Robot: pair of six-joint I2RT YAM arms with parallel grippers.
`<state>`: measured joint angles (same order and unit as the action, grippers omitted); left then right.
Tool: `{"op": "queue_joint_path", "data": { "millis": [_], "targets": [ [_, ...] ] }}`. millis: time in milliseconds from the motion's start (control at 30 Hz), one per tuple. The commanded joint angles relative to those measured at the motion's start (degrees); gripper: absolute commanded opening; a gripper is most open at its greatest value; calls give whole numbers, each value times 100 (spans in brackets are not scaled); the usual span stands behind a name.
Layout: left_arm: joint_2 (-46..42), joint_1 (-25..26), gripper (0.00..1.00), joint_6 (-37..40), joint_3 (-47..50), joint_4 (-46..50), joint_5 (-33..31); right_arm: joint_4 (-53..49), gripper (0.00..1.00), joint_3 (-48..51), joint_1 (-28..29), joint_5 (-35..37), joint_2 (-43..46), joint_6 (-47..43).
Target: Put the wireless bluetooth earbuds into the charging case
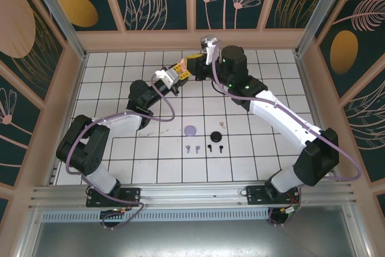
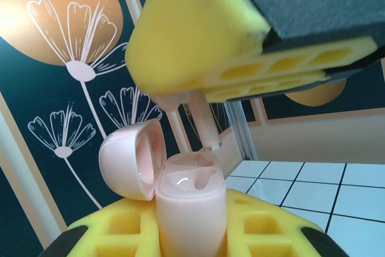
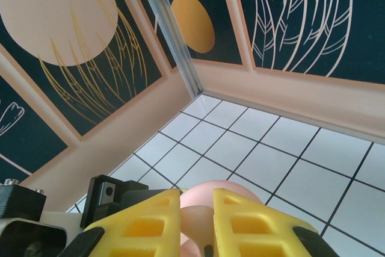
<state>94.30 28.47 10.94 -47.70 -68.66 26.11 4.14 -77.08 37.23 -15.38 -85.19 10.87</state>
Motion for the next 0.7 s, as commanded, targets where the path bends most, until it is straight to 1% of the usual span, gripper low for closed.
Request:
{"op": "queue_joint_path", "data": {
  "millis": [0,367,667],
  "targets": [
    [18,27,0,84,-178,-33,100,278,16,71,48,-150,-61,28],
    [-52,22,0,69,-182,-27,138,218,15,116,55,-67,-181,-41],
    [-131,27,0,-65,-203,-97,202,280,14,354,65,147,-183,-182]
  ]
}}
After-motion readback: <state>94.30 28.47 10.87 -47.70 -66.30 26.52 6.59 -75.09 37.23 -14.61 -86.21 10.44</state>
